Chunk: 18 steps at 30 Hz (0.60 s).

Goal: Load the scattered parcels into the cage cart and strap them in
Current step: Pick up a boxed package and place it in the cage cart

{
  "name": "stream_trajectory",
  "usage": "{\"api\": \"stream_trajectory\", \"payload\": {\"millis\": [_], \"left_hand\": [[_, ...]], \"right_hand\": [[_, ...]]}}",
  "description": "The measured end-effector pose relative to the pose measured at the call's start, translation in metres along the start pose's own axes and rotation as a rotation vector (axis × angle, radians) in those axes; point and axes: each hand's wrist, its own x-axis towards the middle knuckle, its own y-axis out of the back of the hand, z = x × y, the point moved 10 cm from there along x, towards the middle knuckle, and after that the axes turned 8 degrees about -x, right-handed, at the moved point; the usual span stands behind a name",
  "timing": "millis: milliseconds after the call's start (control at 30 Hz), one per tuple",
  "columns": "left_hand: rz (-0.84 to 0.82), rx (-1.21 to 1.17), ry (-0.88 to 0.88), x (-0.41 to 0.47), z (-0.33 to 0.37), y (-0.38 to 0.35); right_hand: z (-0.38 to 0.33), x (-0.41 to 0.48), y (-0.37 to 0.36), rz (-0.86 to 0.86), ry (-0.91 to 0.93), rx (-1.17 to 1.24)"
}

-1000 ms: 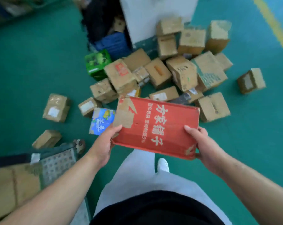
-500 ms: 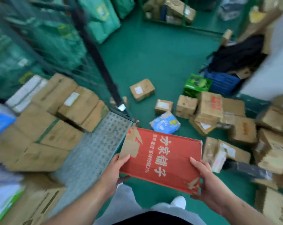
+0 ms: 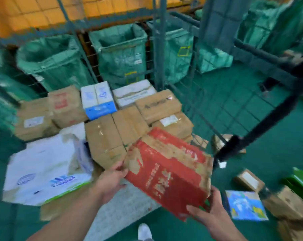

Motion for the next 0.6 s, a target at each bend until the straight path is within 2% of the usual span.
{"api": "stream_trajectory", "payload": {"millis": [67,167,300,367,500,600], "left_hand": [[0.004,0.057,0.028,0.016,0.034,0.025],[-0.070,-0.060,0.017,0.041,0.078,0.036],[-0.099,-0.160,-0.005,0.070,0.099,0.023],[-0.083,-0.167,-0.012,0.085,0.105,0.013],[0.058,-0.139,-0.044,0.132,0.139,-0.001],[0.179,-0.211,-0.091,0.189,0.172,0.001]], "right_hand": [[-0.024,0.022,-0.034,-0.081,0.033,-0.013],[-0.042,0.045,-0.072,-0.228,-0.157,0.248],[-0.075,0.076,-0.087,-0.204,-0.229,0.325],[-0.081,0.098,-0.088,-0.163,-0.255,0.226],[-0.104,0.167,-0.071,-0.011,-0.241,0.026],[-0.124,0.239,-0.065,-0.044,-0.265,-0.019]]}}
